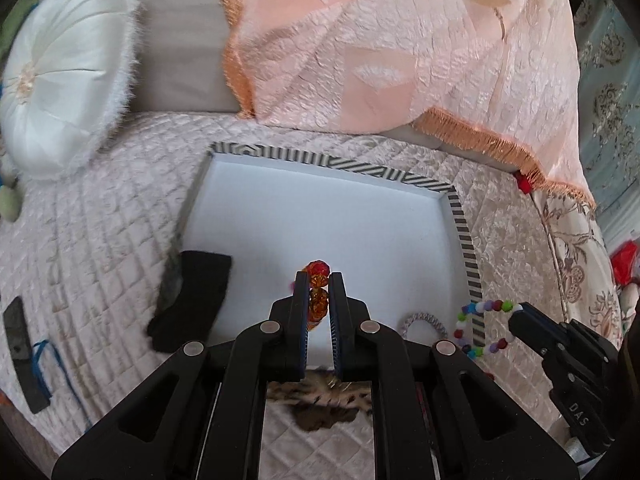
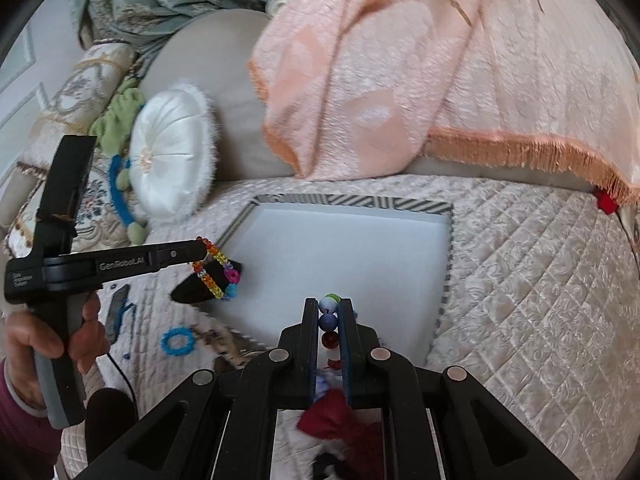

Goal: Organize jewelry
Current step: 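Lower both bracelets into the tray and open both tools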

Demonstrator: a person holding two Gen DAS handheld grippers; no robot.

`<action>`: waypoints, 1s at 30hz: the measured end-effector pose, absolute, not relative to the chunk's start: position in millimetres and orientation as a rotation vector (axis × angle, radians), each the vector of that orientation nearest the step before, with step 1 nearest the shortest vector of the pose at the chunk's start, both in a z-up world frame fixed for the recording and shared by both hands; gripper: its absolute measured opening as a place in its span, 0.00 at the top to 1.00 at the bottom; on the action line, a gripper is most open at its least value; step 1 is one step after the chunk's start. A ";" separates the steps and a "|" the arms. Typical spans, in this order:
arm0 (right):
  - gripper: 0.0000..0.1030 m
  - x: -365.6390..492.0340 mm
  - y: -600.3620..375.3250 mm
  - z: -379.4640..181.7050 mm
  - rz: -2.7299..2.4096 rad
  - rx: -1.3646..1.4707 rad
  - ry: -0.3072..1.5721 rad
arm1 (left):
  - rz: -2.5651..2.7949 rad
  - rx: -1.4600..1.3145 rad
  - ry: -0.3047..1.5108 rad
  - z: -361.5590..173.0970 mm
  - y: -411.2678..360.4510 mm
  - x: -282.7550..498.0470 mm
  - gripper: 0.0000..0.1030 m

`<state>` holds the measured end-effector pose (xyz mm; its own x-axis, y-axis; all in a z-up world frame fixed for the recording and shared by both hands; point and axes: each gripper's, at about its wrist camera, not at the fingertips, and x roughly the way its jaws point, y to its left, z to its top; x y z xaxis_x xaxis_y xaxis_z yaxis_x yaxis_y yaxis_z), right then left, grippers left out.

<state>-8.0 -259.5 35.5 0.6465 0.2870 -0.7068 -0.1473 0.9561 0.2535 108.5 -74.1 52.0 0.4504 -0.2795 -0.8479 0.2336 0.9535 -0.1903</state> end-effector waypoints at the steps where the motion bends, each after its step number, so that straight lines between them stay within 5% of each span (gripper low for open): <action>1: 0.91 -2.2 -263.0 31.2 0.238 0.177 0.844 | -0.323 -0.048 1.064 48.4 -78.1 111.6 0.92; 23: 0.91 91.6 -233.5 -51.3 0.288 0.154 1.077 | -0.239 -0.043 1.169 -24.5 -58.4 145.6 0.91; 25: 0.90 88.2 -234.5 -50.2 0.283 0.168 1.068 | -0.239 -0.038 1.165 -23.5 -58.0 143.4 0.76; 27: 0.72 83.2 -238.9 -45.7 0.283 0.192 1.055 | -0.233 -0.034 1.158 -21.3 -57.8 140.0 0.62; 30: 0.68 71.6 -244.5 -34.8 0.283 0.210 1.040 | -0.235 -0.037 1.154 -16.9 -57.3 134.6 0.61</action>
<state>71.6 -244.5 -34.8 0.4755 0.3286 -0.8160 -0.1311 0.9437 0.3036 134.6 -57.3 -16.9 0.3834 -0.2030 -0.9010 0.1652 0.9749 -0.1493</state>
